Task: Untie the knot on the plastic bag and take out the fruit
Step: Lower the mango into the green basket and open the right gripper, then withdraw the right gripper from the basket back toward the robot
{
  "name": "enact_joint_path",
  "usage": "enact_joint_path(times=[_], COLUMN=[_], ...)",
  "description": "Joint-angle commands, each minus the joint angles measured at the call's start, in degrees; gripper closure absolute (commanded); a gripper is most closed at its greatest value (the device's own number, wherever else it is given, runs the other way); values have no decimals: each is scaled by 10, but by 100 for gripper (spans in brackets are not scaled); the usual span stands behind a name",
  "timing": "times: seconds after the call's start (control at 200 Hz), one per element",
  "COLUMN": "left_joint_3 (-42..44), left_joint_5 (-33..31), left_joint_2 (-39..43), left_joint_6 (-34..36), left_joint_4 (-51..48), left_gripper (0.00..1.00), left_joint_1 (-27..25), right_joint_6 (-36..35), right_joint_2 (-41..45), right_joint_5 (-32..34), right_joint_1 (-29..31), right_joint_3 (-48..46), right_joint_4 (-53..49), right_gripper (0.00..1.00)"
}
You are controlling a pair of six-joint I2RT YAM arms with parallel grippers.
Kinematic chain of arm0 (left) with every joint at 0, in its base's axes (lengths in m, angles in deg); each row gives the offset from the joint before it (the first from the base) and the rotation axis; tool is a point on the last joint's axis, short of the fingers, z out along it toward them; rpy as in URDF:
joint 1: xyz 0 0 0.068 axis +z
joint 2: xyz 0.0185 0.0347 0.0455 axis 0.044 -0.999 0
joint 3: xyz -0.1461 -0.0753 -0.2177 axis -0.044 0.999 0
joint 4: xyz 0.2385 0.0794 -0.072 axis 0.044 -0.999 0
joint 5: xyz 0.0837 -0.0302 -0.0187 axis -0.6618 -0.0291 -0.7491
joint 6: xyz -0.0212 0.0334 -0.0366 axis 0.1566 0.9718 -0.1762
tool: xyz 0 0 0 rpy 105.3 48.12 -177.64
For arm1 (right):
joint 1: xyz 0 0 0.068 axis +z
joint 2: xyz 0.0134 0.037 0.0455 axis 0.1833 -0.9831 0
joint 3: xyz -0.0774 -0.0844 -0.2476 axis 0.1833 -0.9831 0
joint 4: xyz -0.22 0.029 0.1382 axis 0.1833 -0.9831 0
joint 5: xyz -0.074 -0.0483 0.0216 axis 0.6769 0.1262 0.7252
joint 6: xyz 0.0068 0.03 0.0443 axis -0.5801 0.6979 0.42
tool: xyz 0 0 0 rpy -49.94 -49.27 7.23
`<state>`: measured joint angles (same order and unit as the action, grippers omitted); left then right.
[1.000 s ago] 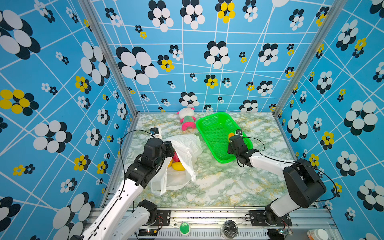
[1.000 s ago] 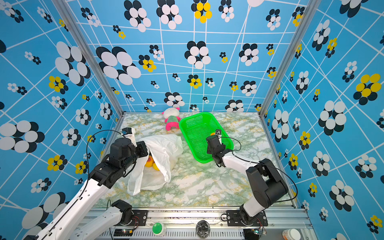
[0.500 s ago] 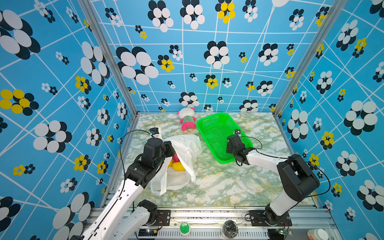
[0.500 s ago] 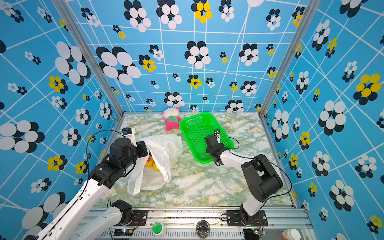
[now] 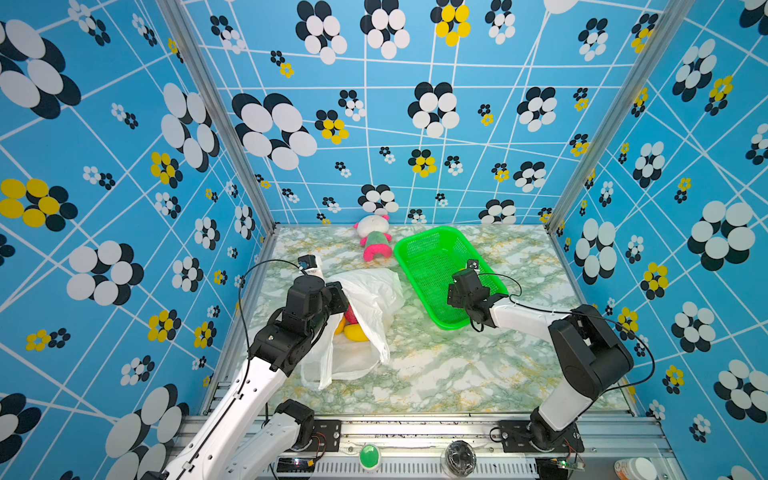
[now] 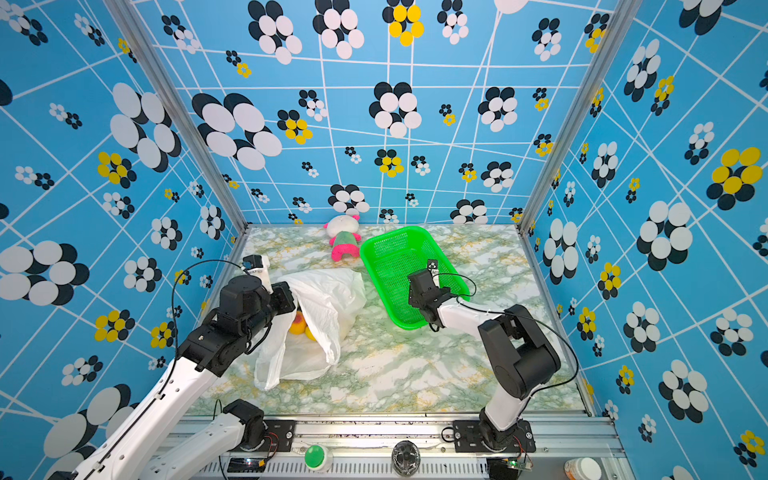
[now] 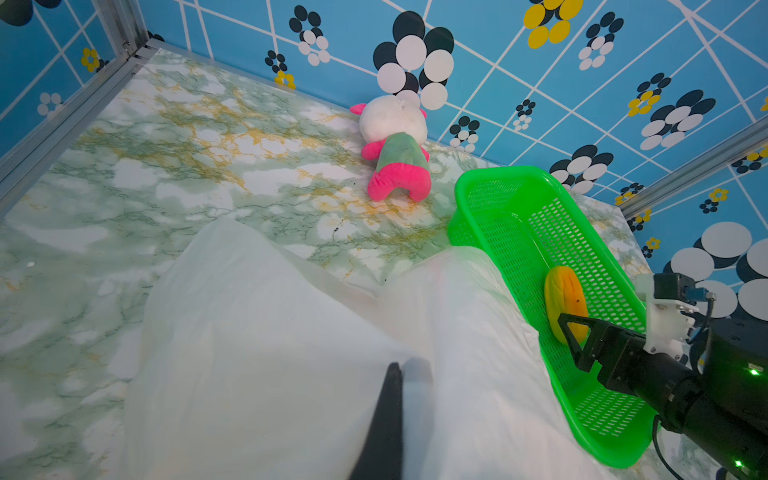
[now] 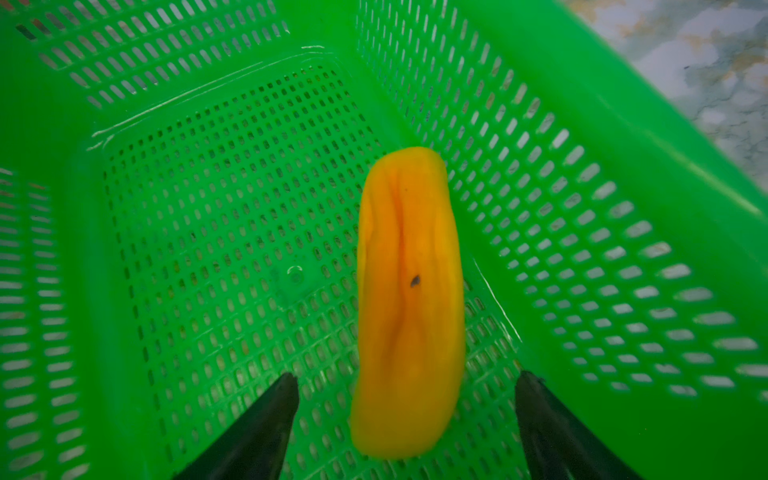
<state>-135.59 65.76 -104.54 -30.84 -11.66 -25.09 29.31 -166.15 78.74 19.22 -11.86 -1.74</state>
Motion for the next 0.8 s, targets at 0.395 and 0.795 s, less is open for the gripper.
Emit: enact_joint_path(times=[0.395, 0.795], left_joint_3=[-17, -17], left_joint_5=[-2, -4], left_joint_2=[1, 2], left_joint_6=[1, 1], left_joint_4=[-17, -17], left_gripper=[100, 100], left_joint_1=[8, 9], right_joint_6=[174, 56], right_joint_2=[300, 427], right_joint_5=[-2, -289], right_joint_1=[-4, 1], right_joint_3=[-106, -156], right_joint_4=[-26, 93], right_gripper=[1, 1])
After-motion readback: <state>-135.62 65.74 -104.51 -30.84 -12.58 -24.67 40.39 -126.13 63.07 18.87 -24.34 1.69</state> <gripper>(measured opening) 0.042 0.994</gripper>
